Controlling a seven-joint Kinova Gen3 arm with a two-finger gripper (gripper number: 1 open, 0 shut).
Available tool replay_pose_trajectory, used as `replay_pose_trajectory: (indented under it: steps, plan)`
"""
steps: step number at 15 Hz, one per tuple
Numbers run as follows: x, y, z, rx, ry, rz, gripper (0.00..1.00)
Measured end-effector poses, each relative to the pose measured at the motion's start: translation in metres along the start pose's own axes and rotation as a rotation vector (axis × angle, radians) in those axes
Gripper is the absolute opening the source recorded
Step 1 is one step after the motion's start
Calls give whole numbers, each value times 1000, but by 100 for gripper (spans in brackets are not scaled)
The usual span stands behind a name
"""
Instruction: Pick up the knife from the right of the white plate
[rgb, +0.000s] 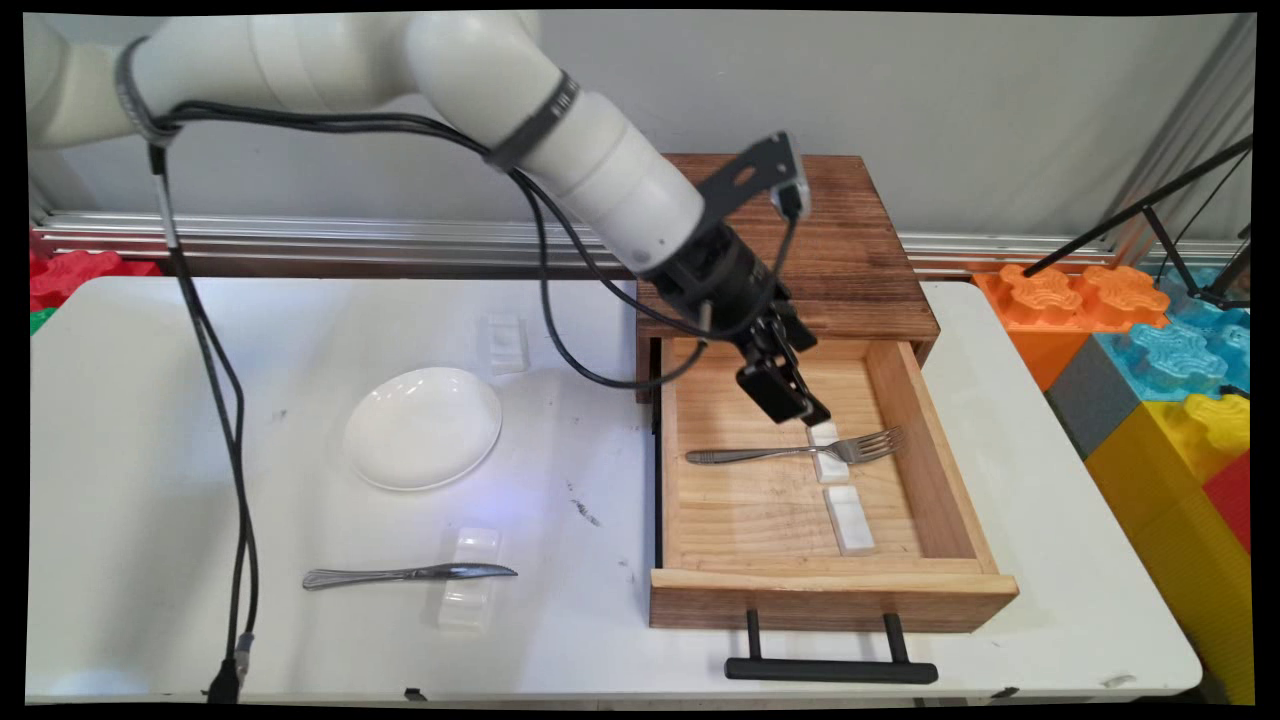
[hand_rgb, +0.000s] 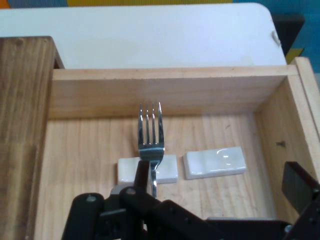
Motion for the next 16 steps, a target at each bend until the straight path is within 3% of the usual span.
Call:
replay_pose_trajectory:
  steps: [7, 16]
  plan:
    - [-20, -1, -77, -12, 64, 26, 100]
    - [-79, -5, -145, -58, 67, 58, 100]
